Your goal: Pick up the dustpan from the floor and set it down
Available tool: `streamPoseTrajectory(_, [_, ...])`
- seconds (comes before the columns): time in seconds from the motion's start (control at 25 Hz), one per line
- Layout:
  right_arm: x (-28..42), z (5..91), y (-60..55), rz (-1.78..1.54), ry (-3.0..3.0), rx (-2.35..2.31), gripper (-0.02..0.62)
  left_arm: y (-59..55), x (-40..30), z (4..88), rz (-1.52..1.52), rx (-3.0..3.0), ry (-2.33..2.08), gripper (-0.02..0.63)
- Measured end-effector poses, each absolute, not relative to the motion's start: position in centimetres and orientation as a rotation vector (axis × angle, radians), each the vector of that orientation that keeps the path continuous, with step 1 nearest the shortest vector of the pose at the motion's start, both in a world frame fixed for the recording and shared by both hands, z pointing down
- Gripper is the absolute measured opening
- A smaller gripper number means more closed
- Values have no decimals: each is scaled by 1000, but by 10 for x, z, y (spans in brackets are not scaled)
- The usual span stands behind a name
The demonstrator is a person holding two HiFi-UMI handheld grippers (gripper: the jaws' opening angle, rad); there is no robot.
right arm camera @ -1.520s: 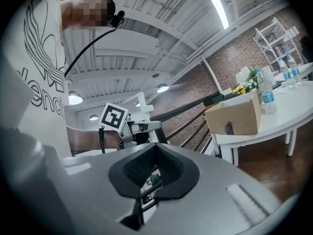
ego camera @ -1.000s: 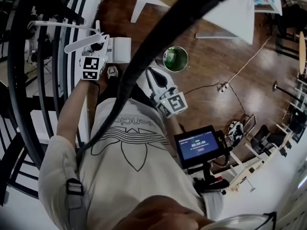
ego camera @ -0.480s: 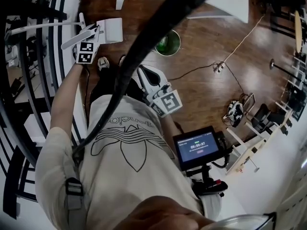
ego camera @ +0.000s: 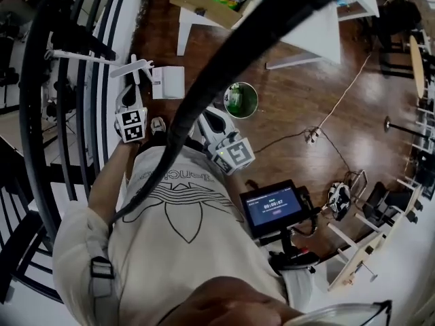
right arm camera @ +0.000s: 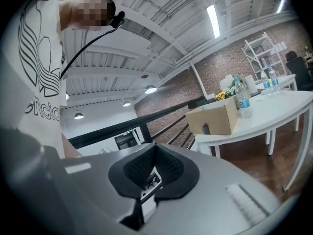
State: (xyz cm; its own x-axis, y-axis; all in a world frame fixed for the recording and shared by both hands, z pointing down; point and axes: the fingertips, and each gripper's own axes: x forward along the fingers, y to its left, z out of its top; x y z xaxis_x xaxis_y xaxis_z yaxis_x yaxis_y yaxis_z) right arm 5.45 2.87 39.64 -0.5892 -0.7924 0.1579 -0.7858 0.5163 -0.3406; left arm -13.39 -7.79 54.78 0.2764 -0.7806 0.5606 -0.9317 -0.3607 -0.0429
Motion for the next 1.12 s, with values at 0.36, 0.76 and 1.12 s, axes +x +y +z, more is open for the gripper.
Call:
streamPoseTrajectory(0.36, [20,362,24,-371,2830,-1196,1,12,-36,397,229,2662,-901,20])
streamPoseTrajectory(0.76, [6,368,21,-372,2904,-1108,0,3,-43,364,125,2633,-1125,20])
streamPoseTrajectory(1.12, [8,362,29,-370,2907,-1105,2,9,-36,352,145,2655,-1097,20])
